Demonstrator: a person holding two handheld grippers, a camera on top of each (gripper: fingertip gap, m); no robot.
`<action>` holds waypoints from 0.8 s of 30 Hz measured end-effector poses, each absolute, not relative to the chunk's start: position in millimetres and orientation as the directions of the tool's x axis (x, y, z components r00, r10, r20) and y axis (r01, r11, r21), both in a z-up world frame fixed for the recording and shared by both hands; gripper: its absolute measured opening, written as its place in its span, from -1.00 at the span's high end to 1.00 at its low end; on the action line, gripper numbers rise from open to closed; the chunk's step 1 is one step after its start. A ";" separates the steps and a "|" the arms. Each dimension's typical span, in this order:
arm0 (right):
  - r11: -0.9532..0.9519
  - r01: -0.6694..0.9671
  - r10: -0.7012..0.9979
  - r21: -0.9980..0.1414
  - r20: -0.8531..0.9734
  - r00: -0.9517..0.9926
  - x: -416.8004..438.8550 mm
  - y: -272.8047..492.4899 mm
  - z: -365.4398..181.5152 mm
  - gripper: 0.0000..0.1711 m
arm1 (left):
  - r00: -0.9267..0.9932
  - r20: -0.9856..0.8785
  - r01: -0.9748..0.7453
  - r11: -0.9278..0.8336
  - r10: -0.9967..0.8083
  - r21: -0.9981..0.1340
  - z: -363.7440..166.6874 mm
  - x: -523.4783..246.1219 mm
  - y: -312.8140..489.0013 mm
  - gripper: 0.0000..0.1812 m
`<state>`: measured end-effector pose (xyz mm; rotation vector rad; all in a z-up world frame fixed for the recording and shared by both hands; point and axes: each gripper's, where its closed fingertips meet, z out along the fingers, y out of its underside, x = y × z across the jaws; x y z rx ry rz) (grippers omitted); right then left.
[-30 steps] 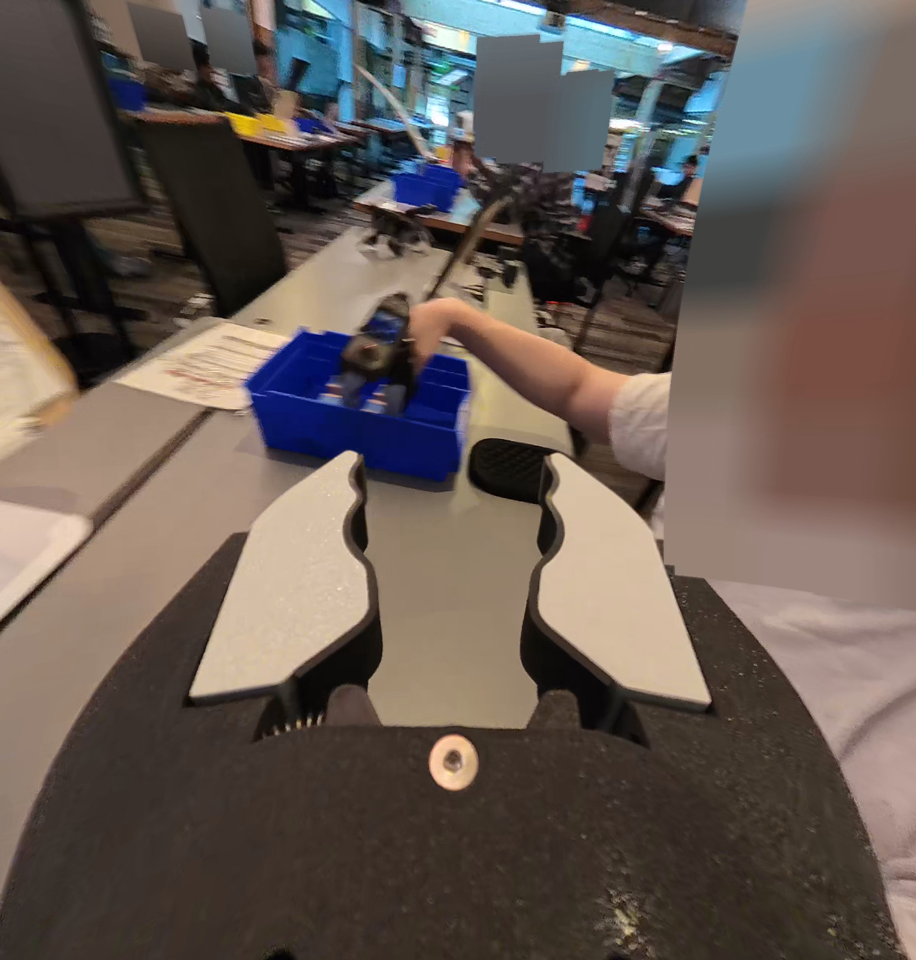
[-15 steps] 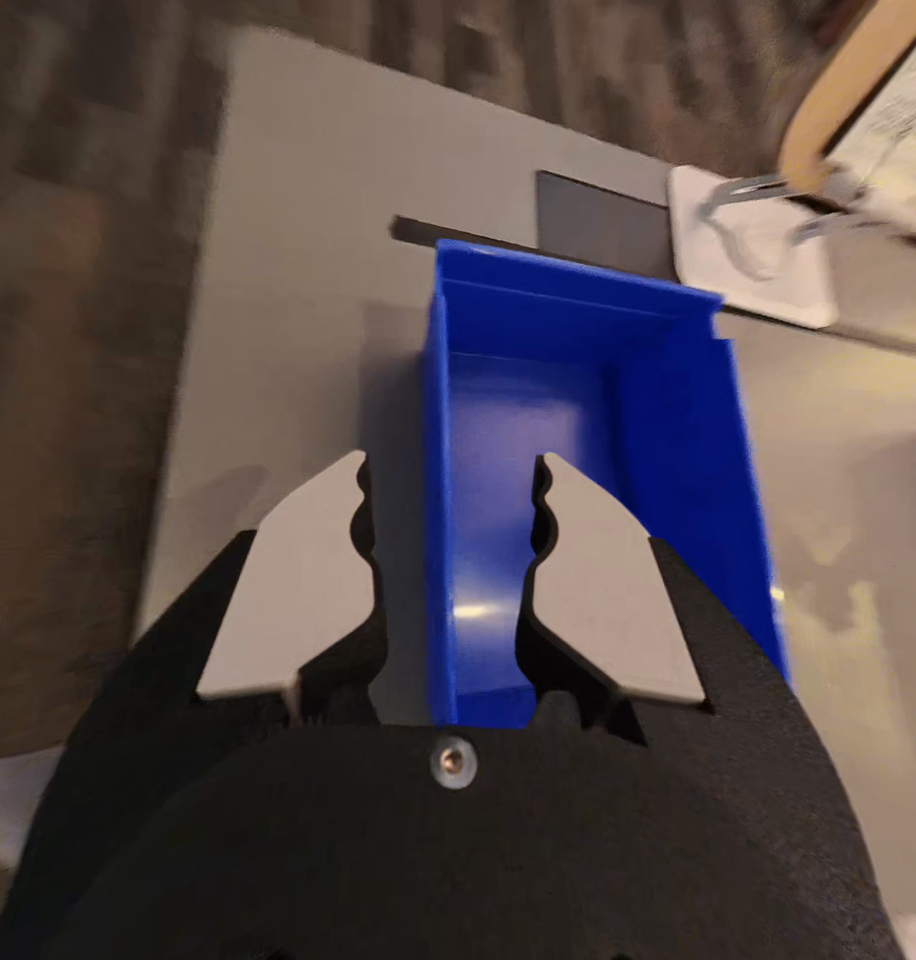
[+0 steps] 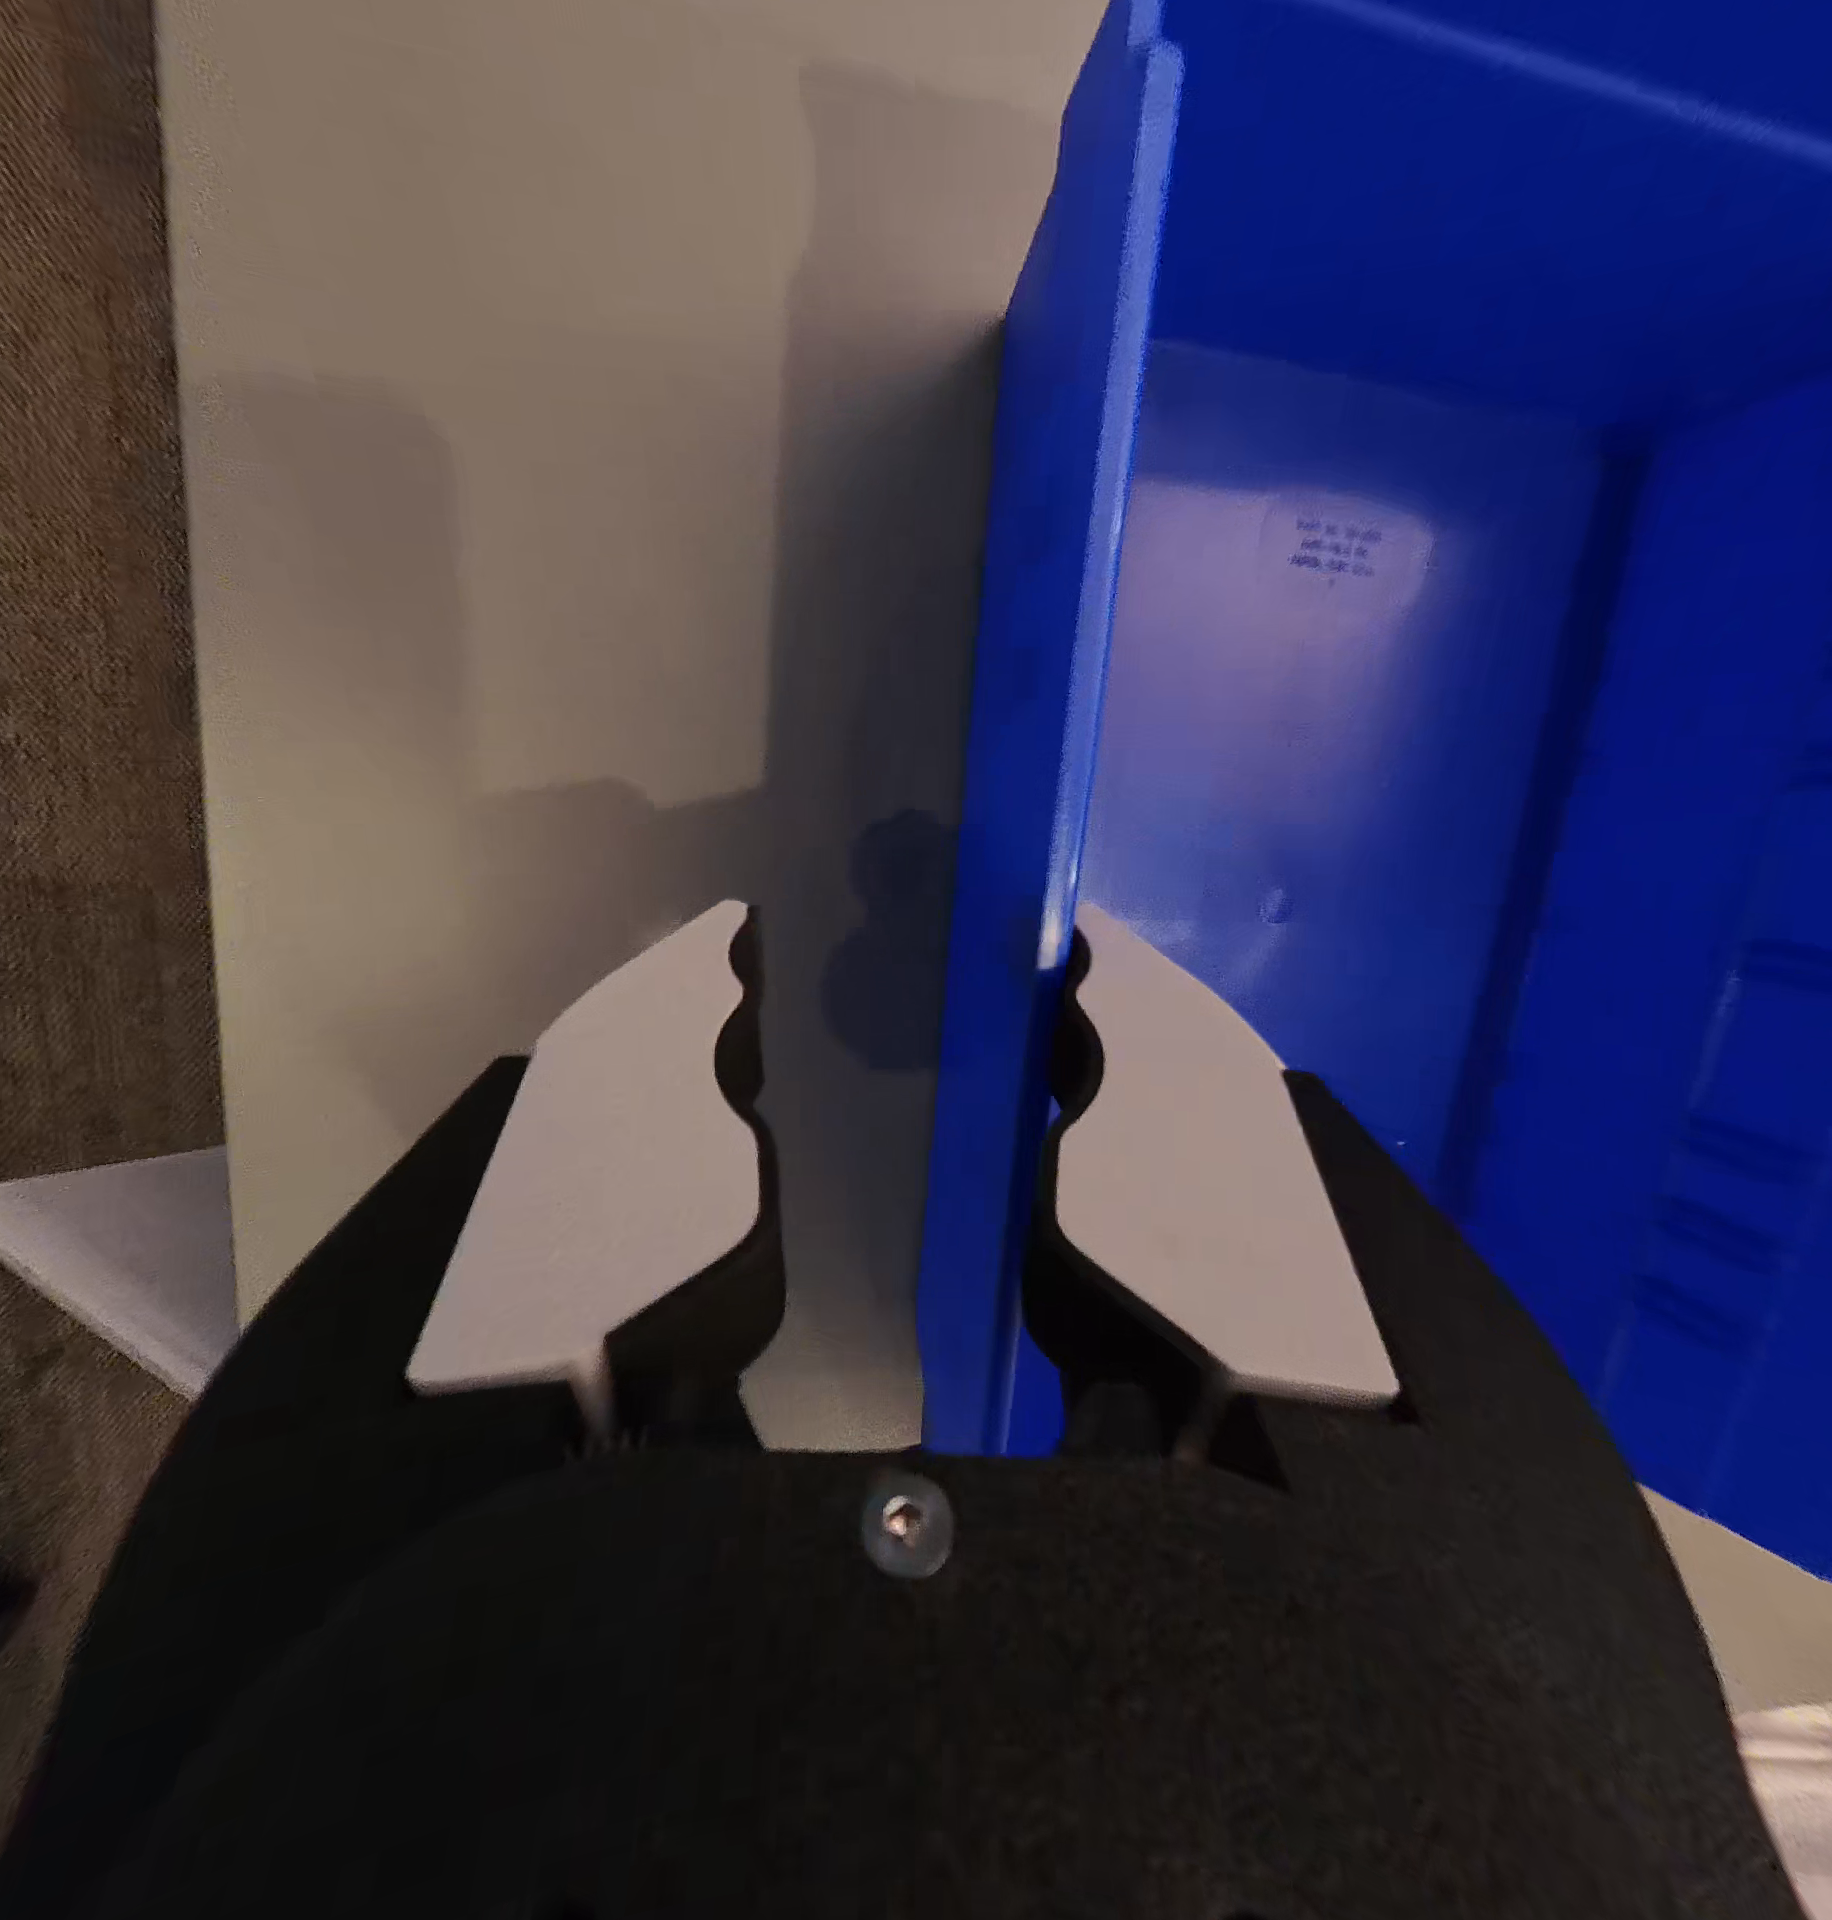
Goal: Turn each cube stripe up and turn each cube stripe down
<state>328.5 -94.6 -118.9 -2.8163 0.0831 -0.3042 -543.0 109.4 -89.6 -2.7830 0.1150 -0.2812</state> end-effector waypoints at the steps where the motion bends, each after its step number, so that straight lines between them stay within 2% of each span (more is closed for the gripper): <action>1: -0.955 -0.026 -0.077 -0.294 0.164 0.983 322.7 -95.1 -120.5 0.49 | 0.977 0.177 -0.056 -0.944 -0.118 -0.325 -92.4 -540.4 108.8 0.43; 3: -0.962 -0.038 -0.054 -0.269 0.049 0.997 307.5 -96.1 -123.7 0.75 | 0.977 0.167 -0.082 -0.957 -0.133 -0.278 -98.8 -534.8 104.5 0.58; 5: -0.966 -0.072 -0.071 -0.248 -0.012 0.997 302.3 -97.4 -124.1 0.81 | 0.974 0.182 -0.098 -0.976 -0.135 -0.197 -108.7 -527.9 94.9 0.73; 8: -0.970 -0.078 -0.070 -0.229 -0.041 0.997 300.0 -99.1 -124.0 0.88 | 0.968 0.231 -0.087 -0.994 -0.101 -0.069 -122.6 -518.4 81.6 0.81; 11: -0.970 -0.091 -0.082 -0.223 -0.050 0.995 297.6 -100.3 -123.9 0.89 | 0.972 0.185 -0.134 -0.989 -0.142 -0.056 -124.8 -519.5 79.2 0.90; 18: -0.968 -0.148 -0.138 -0.203 -0.061 0.988 277.3 -105.7 -123.5 0.89 | 0.944 0.199 -0.274 -0.961 -0.263 0.028 -124.7 -462.8 60.4 0.88; 24: -0.966 -0.130 -0.115 -0.224 -0.077 0.990 235.4 -93.0 -122.8 0.85 | 0.887 0.224 -0.418 -0.908 -0.404 0.016 -124.6 -368.4 50.4 0.82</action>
